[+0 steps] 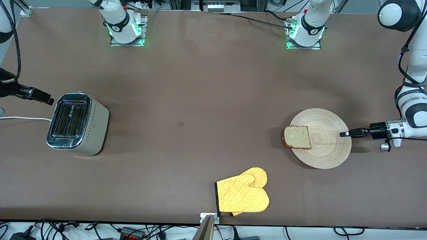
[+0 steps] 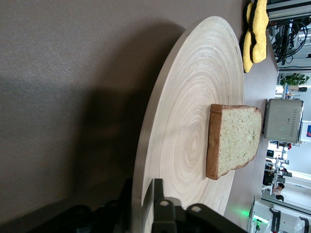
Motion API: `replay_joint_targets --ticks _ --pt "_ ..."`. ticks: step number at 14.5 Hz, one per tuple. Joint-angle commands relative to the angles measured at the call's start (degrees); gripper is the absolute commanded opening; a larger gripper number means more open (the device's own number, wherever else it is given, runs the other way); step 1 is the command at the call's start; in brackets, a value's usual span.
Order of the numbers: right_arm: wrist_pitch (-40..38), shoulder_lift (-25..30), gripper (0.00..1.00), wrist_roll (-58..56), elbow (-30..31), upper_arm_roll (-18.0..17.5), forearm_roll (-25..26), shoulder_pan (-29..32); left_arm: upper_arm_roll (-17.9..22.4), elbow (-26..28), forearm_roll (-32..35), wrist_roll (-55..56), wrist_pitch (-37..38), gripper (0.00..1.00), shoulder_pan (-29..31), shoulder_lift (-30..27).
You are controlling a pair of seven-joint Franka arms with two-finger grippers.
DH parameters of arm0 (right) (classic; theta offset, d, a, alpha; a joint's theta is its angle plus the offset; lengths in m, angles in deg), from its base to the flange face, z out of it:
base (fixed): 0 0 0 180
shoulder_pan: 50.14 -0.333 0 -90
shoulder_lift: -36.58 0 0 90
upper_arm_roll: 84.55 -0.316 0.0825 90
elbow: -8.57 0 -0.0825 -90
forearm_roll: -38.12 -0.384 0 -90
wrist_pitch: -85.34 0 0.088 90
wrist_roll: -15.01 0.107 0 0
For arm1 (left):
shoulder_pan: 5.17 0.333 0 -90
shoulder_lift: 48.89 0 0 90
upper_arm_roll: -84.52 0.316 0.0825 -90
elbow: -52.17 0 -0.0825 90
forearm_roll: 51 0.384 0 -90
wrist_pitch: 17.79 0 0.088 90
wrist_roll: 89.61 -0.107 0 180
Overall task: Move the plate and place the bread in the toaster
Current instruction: 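Lower the left gripper to the wooden plate's rim, then push the wooden plate with the left gripper toward the toaster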
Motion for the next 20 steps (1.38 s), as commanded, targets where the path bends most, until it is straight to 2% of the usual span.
replay_joint_targets --ticks 1,6,10,12,14,18,20 --pt "-0.53 0.24 1.0 0.25 -0.17 -0.19 -0.04 0.12 0.12 -0.27 -1.13 0.61 0.13 0.01 -0.2 0.2" --pt "-0.53 0.24 1.0 0.25 -0.17 -0.19 -0.04 0.12 -0.93 -0.71 -0.86 5.18 2.05 0.01 -3.53 -1.37" --pt "-0.53 0.24 1.0 0.25 -0.17 -0.19 -0.13 0.12 -8.48 -0.8 -0.34 5.01 4.26 0.01 -5.91 -2.61" --pt "-0.53 0.24 1.0 0.25 -0.17 -0.19 -0.13 0.12 -14.09 -0.71 -0.34 5.53 5.32 0.01 -7.13 -2.52" --pt "-0.53 0.24 1.0 0.25 -0.17 -0.19 -0.13 0.2 -15.0 -0.8 -1.12 8.24 4.44 0.01 -12.04 -2.52" --pt "-0.88 0.33 1.0 0.34 -0.17 -0.1 -0.04 0.2 -16.93 -0.54 -2.26 18.08 -5.02 0.01 -22.15 -2.61" --pt "-1.06 0.24 1.0 0.25 -0.17 -0.1 -0.04 0.29 -17.46 -0.1 -7.17 19.16 -11.88 0.01 -27.59 -2.26"
